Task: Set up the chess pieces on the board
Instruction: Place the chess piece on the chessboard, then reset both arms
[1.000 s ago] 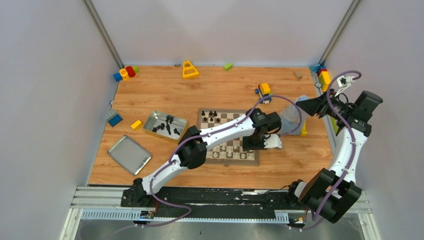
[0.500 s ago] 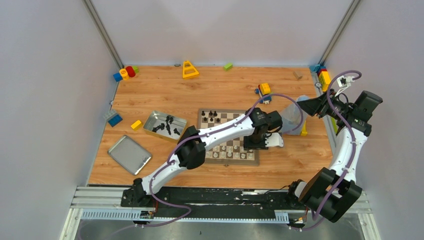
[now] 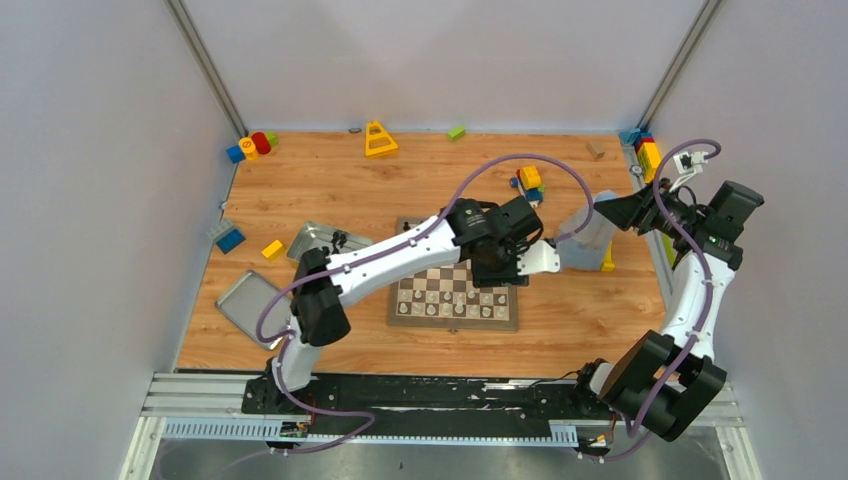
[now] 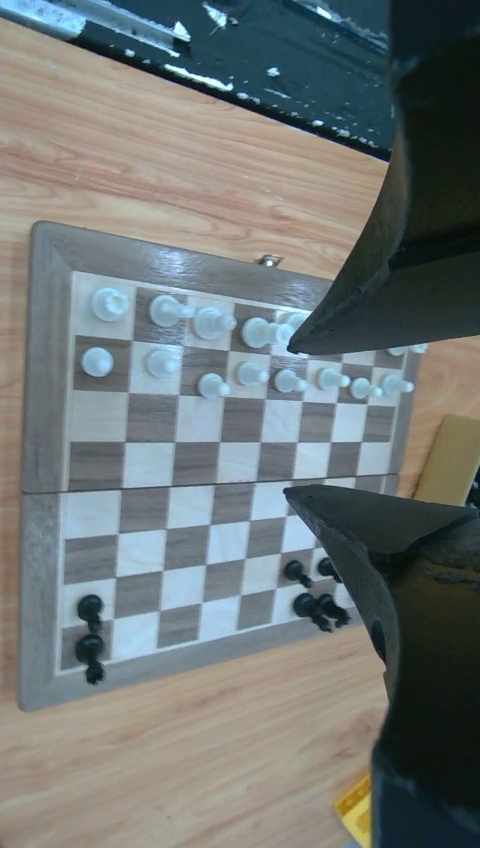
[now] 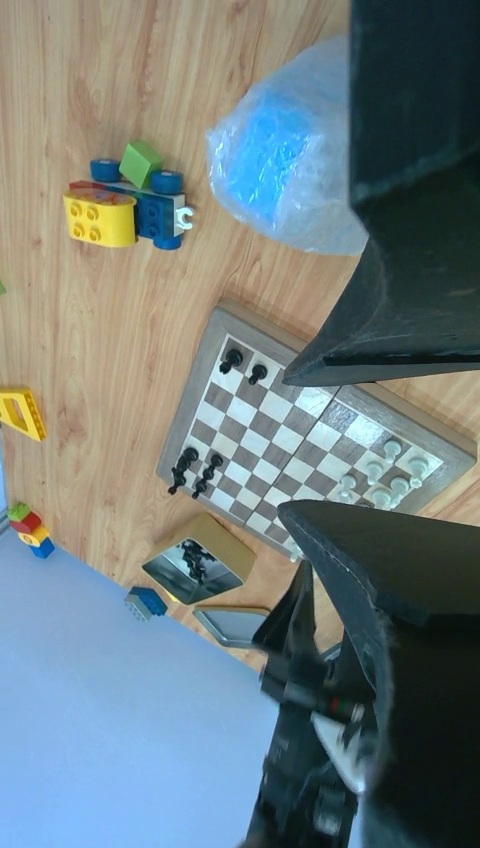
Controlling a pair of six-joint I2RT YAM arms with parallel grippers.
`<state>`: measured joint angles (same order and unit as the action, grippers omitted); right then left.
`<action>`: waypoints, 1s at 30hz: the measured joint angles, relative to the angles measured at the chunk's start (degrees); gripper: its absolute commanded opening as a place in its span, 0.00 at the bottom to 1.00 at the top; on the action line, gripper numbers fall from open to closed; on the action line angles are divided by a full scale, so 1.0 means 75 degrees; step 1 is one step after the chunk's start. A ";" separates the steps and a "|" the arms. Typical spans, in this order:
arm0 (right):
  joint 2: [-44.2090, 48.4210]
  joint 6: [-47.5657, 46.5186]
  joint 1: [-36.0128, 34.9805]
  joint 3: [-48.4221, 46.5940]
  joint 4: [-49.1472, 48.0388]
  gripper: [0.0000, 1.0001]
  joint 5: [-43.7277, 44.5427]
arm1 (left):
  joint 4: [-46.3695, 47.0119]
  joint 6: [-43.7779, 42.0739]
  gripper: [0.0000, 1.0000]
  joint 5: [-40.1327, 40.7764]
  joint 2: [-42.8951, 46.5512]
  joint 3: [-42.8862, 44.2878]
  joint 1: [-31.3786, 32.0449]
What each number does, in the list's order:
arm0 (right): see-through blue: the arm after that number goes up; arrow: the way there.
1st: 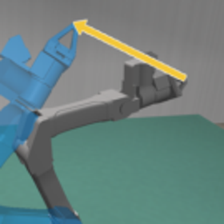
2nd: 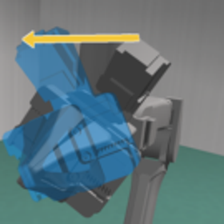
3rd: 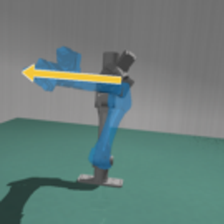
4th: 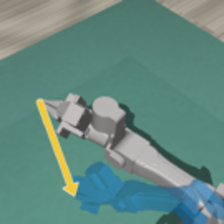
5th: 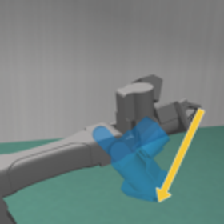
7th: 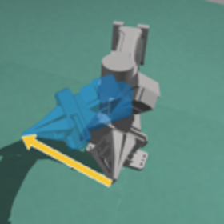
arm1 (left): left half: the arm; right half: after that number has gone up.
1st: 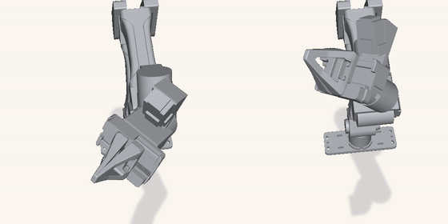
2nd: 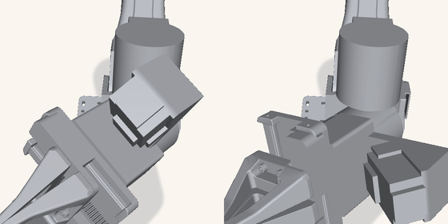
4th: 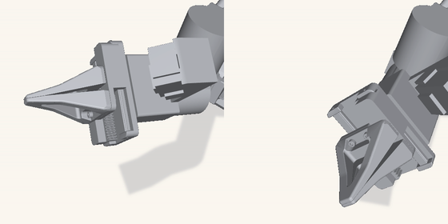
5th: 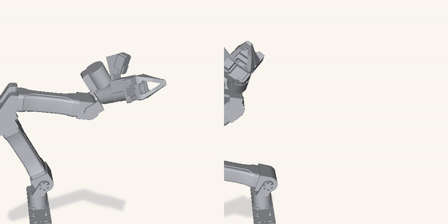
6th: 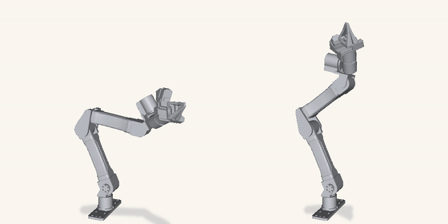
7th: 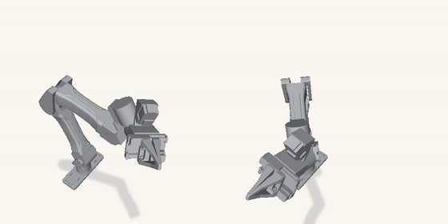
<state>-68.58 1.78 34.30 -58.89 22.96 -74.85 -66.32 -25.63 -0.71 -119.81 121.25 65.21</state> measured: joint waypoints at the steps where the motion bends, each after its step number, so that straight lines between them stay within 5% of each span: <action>1: -0.0015 -0.0003 0.0000 -0.0003 0.0003 0.48 0.0067 | 0.0166 0.0003 0.60 0.0000 0.0306 -0.0318 -0.0061; 6: -0.0117 -0.0064 -0.0070 -0.0134 0.0020 0.56 0.0463 | 0.1201 0.0184 0.68 -0.0015 0.1795 -0.1906 -0.0705; 11: -0.0117 -0.0262 -0.0271 -0.0379 0.0020 0.78 0.0979 | 0.2212 0.0504 0.81 0.0020 0.3101 -0.3124 -0.2113; 13: -0.0117 -0.0321 -0.0356 -0.0478 0.0012 0.99 0.1183 | 0.2527 0.0702 0.87 0.0026 0.3567 -0.3485 -0.2789; 17: -0.0119 -0.0373 -0.0475 -0.0592 -0.0006 1.00 0.1507 | 0.3171 0.1131 0.99 -0.0044 0.4497 -0.4237 -0.4208; 30: 0.0321 -0.0434 -0.0571 -0.0548 -0.0093 1.00 0.1836 | 0.5074 0.2498 1.00 -0.0560 0.7300 -0.7006 -0.7851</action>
<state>-66.17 -1.48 30.02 -63.00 22.26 -61.08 -28.27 -6.90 -4.91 -65.06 68.71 6.33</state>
